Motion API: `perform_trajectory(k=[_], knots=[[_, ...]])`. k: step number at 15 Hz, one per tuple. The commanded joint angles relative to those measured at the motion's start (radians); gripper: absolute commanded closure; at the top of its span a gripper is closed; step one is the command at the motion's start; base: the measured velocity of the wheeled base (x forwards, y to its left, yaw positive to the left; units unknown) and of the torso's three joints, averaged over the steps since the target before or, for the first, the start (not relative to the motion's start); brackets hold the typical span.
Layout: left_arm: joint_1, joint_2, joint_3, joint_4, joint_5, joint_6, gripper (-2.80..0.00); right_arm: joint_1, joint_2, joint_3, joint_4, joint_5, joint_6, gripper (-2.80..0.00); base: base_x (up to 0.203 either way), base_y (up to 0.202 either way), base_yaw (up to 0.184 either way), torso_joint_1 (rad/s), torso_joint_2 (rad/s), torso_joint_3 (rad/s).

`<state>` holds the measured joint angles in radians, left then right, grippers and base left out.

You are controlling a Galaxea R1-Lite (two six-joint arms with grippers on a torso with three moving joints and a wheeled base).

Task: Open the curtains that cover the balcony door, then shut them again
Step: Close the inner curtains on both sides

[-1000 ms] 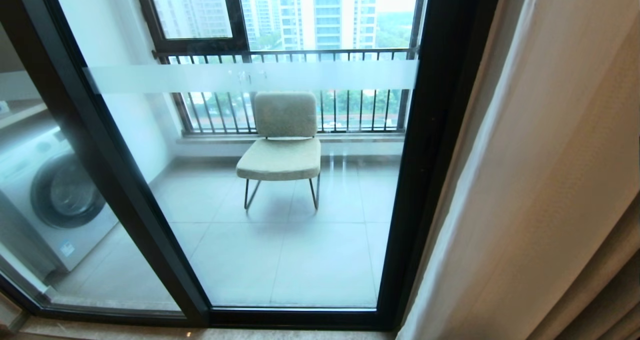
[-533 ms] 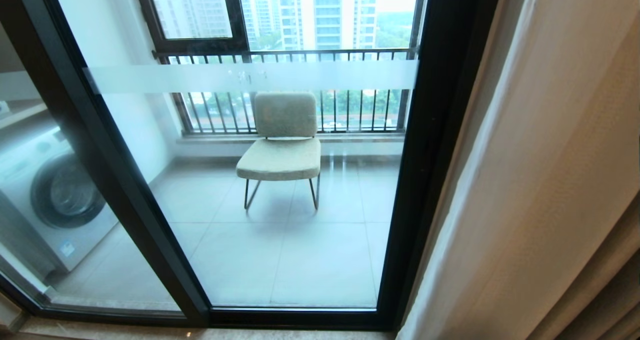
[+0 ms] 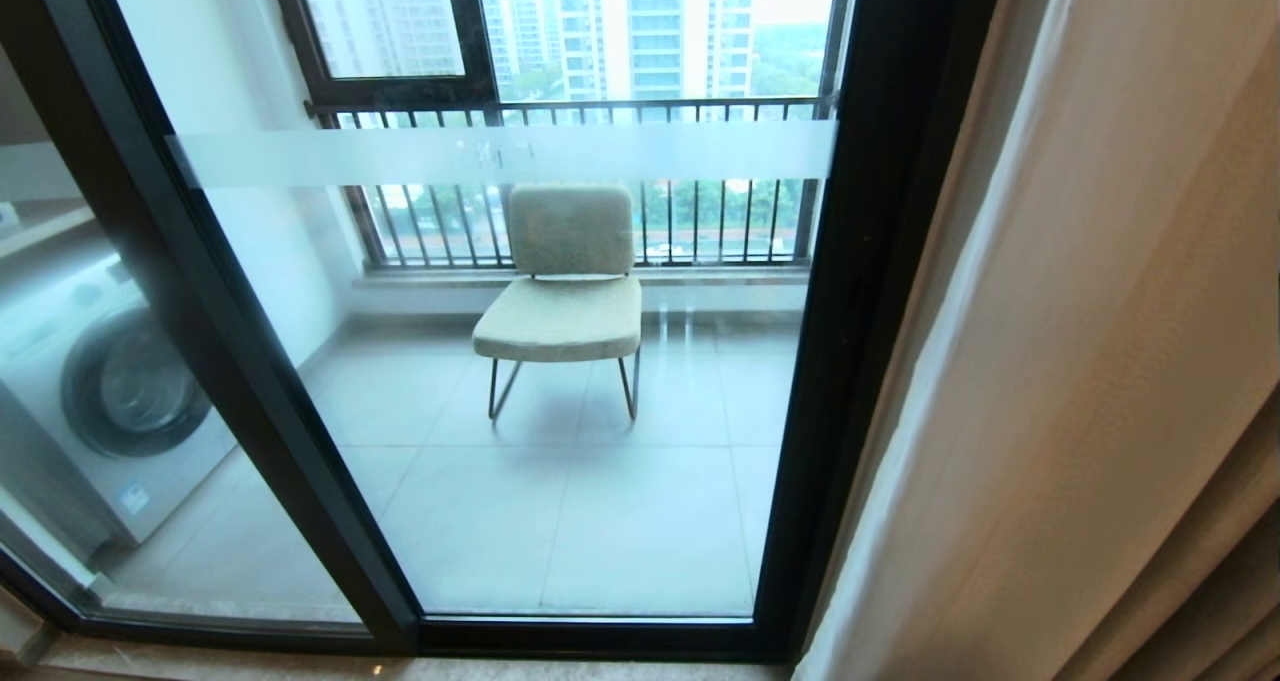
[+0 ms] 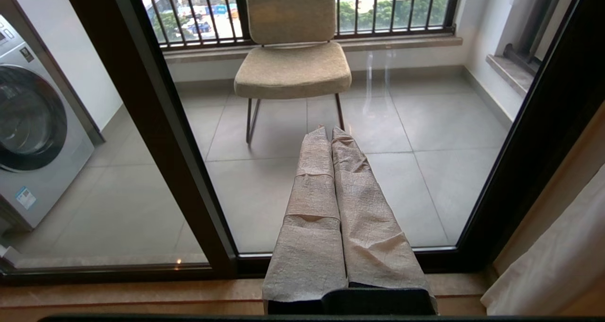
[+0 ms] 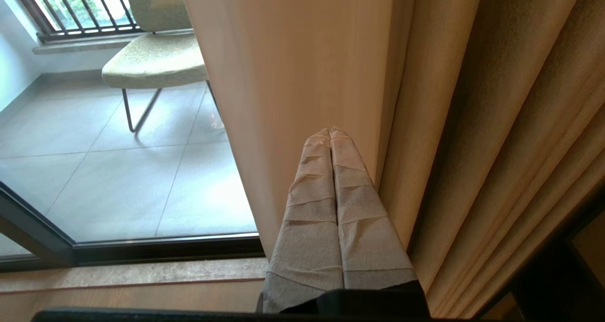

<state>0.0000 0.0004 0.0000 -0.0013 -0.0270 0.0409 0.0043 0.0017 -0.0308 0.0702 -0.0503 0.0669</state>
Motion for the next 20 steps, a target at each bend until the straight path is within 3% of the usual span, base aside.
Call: perform_trajectory(k=[1, 16, 20], knots=[[0.000, 0.000, -0.001, 0.000, -0.001, 0.001, 0.00, 0.000, 0.000, 0.000, 0.000, 0.000, 0.001, 0.00, 0.000, 0.000, 0.000, 0.000, 0.00, 0.000], [0.000, 0.000, 0.000, 0.000, -0.001, 0.001, 0.00, 0.000, -0.001, 0.012, -0.032, 0.004, -0.003, 0.00, 0.000, 0.000, 0.000, 0.000, 0.00, 0.000], [0.000, 0.000, 0.000, 0.000, -0.001, 0.001, 0.00, 0.001, 0.110, -0.001, -0.081, 0.040, -0.056, 0.00, 0.000, 0.000, 0.000, 0.000, 0.00, 0.000]])
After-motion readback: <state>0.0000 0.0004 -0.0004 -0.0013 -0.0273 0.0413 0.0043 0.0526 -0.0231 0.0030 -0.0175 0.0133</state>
